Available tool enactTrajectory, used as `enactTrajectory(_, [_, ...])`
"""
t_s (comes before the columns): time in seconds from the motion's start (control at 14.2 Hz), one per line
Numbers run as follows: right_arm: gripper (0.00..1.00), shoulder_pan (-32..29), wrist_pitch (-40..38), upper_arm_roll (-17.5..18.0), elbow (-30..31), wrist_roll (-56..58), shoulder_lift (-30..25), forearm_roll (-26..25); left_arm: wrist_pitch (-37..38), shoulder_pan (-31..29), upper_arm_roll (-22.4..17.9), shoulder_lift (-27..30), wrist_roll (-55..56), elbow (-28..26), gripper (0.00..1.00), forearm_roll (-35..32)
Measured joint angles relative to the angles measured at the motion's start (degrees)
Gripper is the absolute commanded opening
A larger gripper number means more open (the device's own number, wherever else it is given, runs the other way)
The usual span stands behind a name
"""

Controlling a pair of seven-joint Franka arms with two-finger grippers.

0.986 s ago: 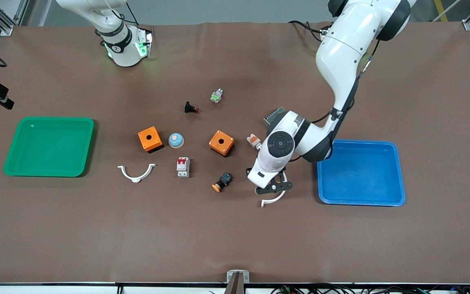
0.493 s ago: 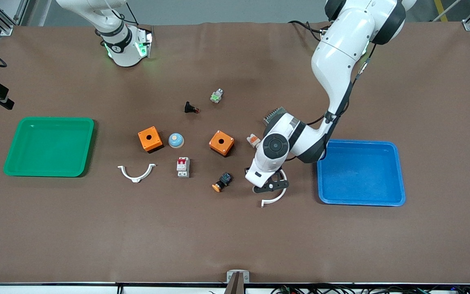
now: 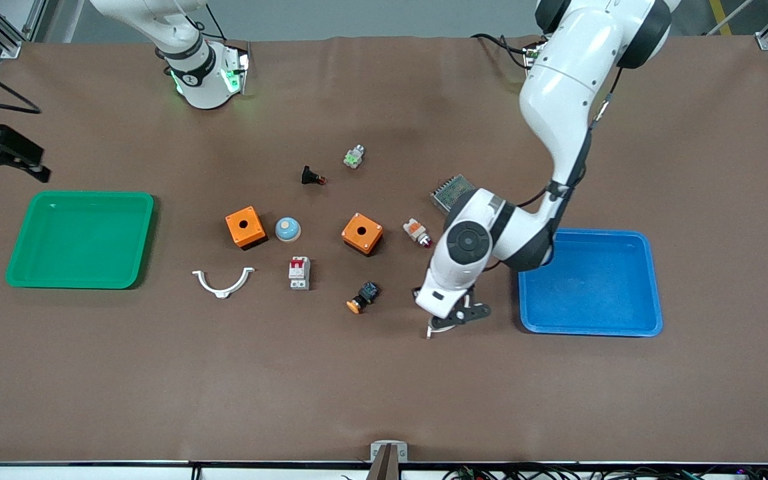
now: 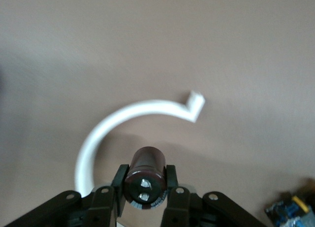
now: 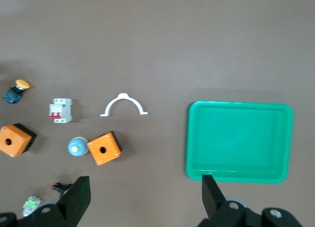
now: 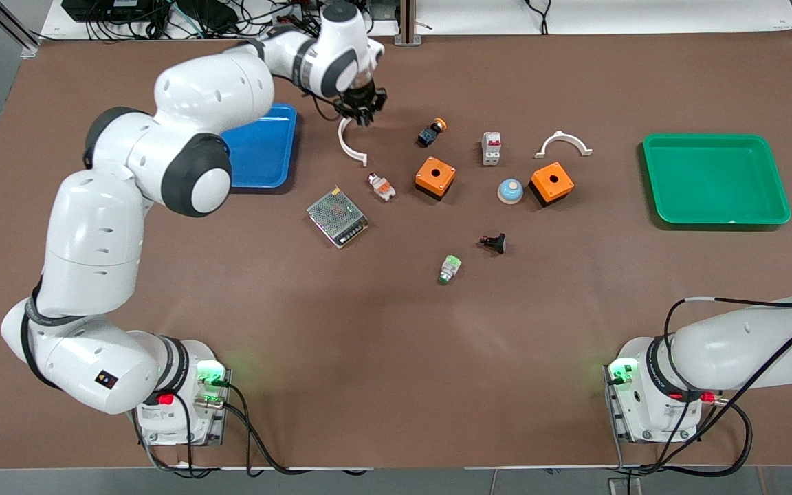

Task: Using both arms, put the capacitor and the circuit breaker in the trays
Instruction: 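Carry the capacitor into the blue tray while the right gripper reaches the breaker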

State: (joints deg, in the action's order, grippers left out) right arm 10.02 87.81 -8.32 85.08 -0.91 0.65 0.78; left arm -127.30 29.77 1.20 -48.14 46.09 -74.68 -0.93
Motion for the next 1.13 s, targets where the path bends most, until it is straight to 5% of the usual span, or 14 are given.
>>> enactTrajectory(0.28, [1.00, 10.24, -0.11, 0.56, 0.73, -14.88, 4.28, 0.08, 8.79, -5.45, -1.03, 7.06, -4.15, -1.04, 0.00, -1.74])
enactTrajectory(0.49, [1.00, 17.01, 3.31, 0.70, 2.15, -19.87, 9.93, 1.91, 10.37, -10.98, -1.12, 12.60, -10.78, -6.97, 0.00, -3.07])
enactTrajectory(0.7, [1.00, 19.72, 13.41, 0.67, 6.19, -23.65, 14.80, 8.07, 10.25, -15.89, -1.16, 16.88, -16.62, -14.55, 0.01, -4.63])
enactTrajectory(1.13, [1.00, 24.77, 32.25, 0.68, 14.67, -25.64, 21.86, 8.66, 3.94, -22.77, -1.14, 19.93, -20.09, -26.71, 0.04, -4.70])
